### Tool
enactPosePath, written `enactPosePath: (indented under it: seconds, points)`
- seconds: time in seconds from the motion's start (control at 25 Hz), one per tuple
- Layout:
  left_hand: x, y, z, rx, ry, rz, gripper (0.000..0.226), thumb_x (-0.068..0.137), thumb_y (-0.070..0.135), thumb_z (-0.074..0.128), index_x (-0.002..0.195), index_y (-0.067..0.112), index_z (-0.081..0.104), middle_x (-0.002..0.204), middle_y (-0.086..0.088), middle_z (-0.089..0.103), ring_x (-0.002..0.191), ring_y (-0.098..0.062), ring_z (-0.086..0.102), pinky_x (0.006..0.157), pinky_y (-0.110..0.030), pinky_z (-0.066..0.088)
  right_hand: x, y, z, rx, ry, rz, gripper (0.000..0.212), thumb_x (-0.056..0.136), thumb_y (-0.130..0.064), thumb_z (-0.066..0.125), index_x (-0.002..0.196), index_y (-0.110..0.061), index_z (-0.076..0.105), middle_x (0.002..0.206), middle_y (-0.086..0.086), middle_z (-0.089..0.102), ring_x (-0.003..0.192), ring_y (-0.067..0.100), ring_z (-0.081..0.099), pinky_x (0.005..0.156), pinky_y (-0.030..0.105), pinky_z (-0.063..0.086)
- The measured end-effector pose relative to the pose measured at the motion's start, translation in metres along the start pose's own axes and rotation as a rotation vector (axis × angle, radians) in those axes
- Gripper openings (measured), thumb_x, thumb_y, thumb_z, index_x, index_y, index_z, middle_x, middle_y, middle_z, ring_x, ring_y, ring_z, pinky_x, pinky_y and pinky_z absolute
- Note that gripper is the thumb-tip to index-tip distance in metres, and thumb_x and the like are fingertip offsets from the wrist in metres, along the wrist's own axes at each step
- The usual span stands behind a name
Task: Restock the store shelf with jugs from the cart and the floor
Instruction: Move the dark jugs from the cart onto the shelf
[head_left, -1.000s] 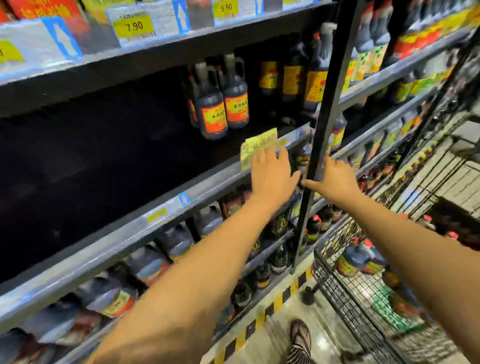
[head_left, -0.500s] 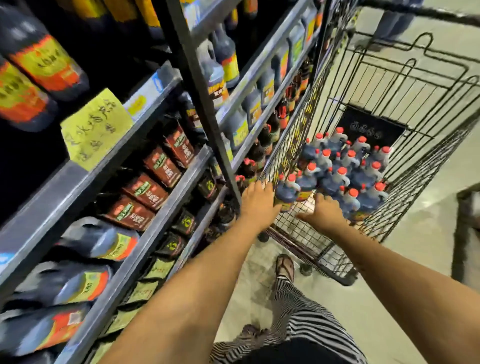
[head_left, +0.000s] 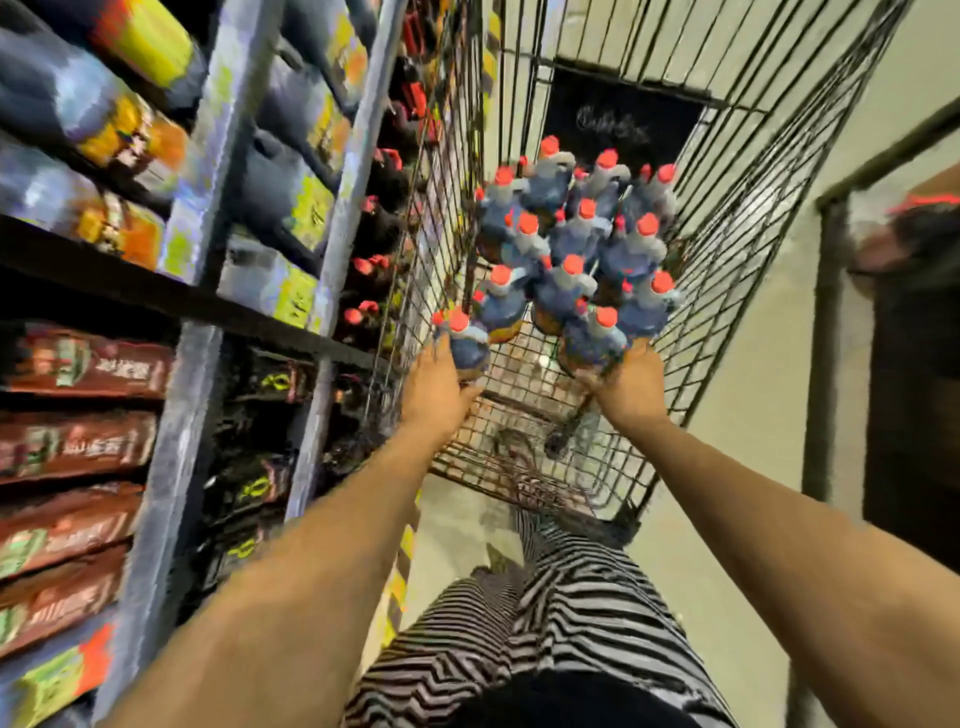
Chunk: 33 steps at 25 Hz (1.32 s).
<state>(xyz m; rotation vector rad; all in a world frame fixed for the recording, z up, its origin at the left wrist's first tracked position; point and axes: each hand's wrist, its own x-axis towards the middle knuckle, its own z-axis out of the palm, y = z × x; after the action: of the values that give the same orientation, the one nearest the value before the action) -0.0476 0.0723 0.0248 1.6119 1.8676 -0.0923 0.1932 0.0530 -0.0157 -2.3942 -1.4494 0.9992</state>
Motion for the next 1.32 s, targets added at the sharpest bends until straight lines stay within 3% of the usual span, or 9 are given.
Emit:
enactPosePath:
  seconds: [0.16,0.28,0.44,0.52,0.68,0.88,1.0,1.16,1.32]
  points:
    - [0.041,-0.018,0.017,-0.139,0.044,-0.042,0.081,0.068,0.035,0.082,0.134,0.013,0.040,0.130,-0.012,0.054,0.119,-0.032,0.052,0.097,-0.048,0.045,0.012,-0.002,0.003,0.154,0.067,0.076,0.066,0.061,-0.054,0.073,0.114,-0.016,0.058,0.107,0.000,0.065,0.100,0.015,0.061,0.092,0.030,0.049]
    - [0.065,-0.025,0.023,-0.176,0.043,-0.018,0.080,0.068,0.035,0.083,0.134,0.009,0.045,0.131,-0.014,0.053,0.122,-0.033,0.050,0.101,-0.045,0.042,0.011,-0.019,0.002,0.262,0.159,0.132,0.069,0.061,-0.047,0.077,0.116,-0.012,0.056,0.115,0.008,0.062,0.107,0.023,0.058,0.096,0.030,0.045]
    - [0.087,-0.029,0.021,-0.156,0.014,0.059,0.051,0.075,0.030,0.079,0.115,0.004,0.061,0.132,-0.019,0.054,0.125,-0.032,0.047,0.101,-0.037,0.038,0.013,-0.022,0.009,0.291,0.232,0.148,0.070,0.068,-0.029,0.081,0.123,-0.001,0.050,0.122,0.018,0.055,0.116,0.032,0.049,0.100,0.034,0.036]
    - [0.096,-0.028,0.018,-0.163,0.028,0.087,0.046,0.076,0.023,0.078,0.115,0.006,0.061,0.136,-0.015,0.050,0.126,-0.031,0.046,0.103,-0.040,0.039,0.014,-0.019,0.011,0.259,0.241,0.147,0.074,0.070,-0.033,0.080,0.126,0.001,0.047,0.124,0.018,0.053,0.119,0.033,0.047,0.102,0.038,0.036]
    - [0.090,-0.020,0.014,-0.151,0.036,0.149,0.034,0.077,0.026,0.076,0.104,0.009,0.063,0.106,-0.010,0.061,0.097,-0.032,0.058,0.085,-0.045,0.046,0.014,-0.012,0.015,0.244,0.246,0.106,0.072,0.072,-0.033,0.078,0.127,-0.001,0.046,0.125,0.017,0.051,0.121,0.031,0.044,0.102,0.033,0.033]
    - [0.053,-0.017,0.018,-0.084,0.165,0.054,0.036,0.078,0.041,0.073,0.094,0.010,0.063,0.096,-0.010,0.068,0.089,-0.033,0.060,0.088,-0.040,0.040,-0.009,-0.015,0.018,0.275,0.289,0.024,0.068,0.074,-0.029,0.078,0.126,-0.001,0.046,0.125,0.016,0.049,0.121,0.028,0.042,0.103,0.025,0.029]
    - [0.031,-0.004,0.006,-0.043,0.183,0.024,0.039,0.077,0.048,0.072,0.090,0.012,0.065,0.090,-0.009,0.069,0.085,-0.030,0.062,0.065,-0.029,0.037,-0.027,-0.026,0.028,0.275,0.112,-0.068,0.079,0.068,-0.032,0.082,0.129,0.000,0.044,0.127,0.018,0.049,0.122,0.029,0.043,0.105,0.032,0.033]
    - [0.024,0.012,-0.016,-0.152,0.058,0.073,0.041,0.068,0.056,0.077,0.062,0.019,0.058,0.066,-0.006,0.065,0.065,-0.030,0.061,0.054,-0.034,0.047,-0.048,-0.045,0.033,0.270,-0.224,-0.207,0.097,0.060,-0.030,0.088,0.139,-0.006,0.036,0.138,0.010,0.042,0.128,0.021,0.037,0.111,0.031,0.029]
    - [0.029,0.037,-0.030,-0.358,-0.040,0.156,0.045,0.069,0.039,0.082,0.048,0.019,0.047,0.046,0.005,0.046,0.044,-0.009,0.038,0.045,-0.028,0.031,-0.048,-0.050,0.029,0.495,-0.181,-0.254,0.091,0.046,-0.034,0.092,0.124,-0.023,0.048,0.121,-0.004,0.054,0.111,0.008,0.053,0.100,0.036,0.046]
